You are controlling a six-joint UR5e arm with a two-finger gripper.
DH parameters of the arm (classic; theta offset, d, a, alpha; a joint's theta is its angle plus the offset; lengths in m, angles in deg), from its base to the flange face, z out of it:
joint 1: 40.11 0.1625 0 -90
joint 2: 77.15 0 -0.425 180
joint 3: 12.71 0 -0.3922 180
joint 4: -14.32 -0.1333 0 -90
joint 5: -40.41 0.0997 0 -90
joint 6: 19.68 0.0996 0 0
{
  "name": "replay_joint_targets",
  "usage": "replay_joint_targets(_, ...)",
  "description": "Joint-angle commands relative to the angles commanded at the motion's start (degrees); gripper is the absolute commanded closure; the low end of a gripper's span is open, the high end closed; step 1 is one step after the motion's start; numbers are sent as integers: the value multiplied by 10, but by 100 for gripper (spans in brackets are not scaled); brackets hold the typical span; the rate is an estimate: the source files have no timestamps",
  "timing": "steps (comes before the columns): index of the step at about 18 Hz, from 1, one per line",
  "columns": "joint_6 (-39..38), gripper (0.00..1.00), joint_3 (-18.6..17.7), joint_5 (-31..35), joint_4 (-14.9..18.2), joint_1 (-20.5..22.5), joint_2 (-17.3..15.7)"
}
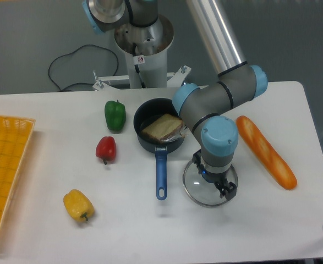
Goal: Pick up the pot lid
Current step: 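Close the gripper around the blue knob of the glass lid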
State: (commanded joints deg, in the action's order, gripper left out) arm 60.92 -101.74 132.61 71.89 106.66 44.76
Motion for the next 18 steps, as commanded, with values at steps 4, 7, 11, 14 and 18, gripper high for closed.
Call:
replay_joint_targets(4,-6,0,-12,-2,0,8,-6)
replay_joint_targets(7,-8,0,-19,-3,0,10,-6)
replay_joint_targets(11,-12,0,-24,-3,0,11,-6)
replay_joint_targets(14,-13,2,-23,-3,0,11,-4)
replay_joint_targets(18,-16,34,-22,-3,1,11,-4)
